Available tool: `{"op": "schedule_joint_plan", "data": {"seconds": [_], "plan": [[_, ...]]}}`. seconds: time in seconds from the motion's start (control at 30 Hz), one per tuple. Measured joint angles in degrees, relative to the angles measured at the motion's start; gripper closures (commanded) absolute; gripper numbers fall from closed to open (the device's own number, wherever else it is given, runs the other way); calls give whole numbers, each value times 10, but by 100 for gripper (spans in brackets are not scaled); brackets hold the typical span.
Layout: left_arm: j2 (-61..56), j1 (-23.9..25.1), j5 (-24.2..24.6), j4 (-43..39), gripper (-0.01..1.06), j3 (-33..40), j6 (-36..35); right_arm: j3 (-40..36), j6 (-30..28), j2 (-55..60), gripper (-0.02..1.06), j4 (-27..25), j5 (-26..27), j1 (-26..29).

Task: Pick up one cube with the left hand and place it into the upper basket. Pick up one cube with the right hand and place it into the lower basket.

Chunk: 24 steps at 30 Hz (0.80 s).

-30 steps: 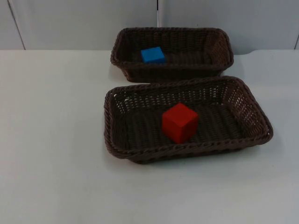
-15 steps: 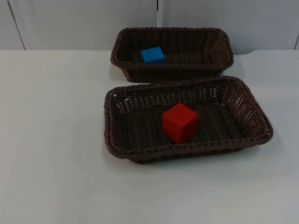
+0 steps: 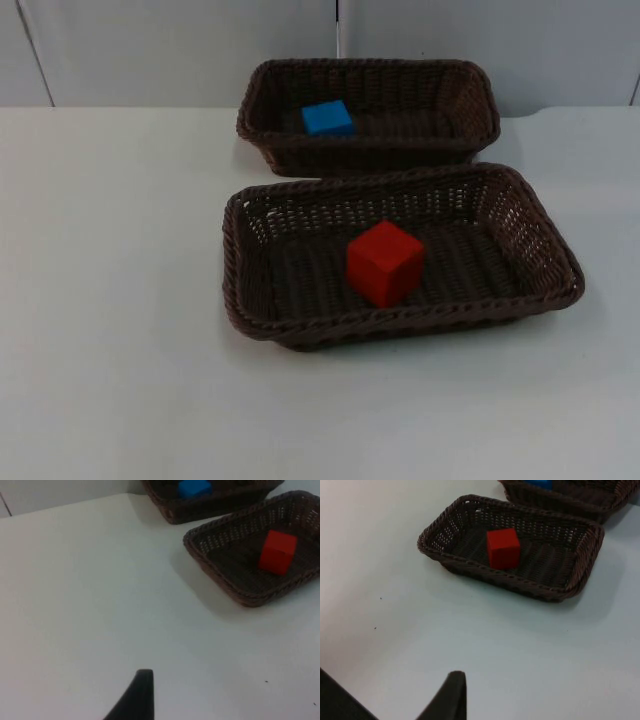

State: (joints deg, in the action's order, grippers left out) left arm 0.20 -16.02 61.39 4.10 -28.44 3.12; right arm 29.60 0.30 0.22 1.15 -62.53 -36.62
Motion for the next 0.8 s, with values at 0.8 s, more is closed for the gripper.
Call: {"op": "schedule_joint_plan", "data": {"seconds": [0.8], "plan": [[0,158,0,-1,3,0,0,0,0,0,-1,0,0,0]]}}
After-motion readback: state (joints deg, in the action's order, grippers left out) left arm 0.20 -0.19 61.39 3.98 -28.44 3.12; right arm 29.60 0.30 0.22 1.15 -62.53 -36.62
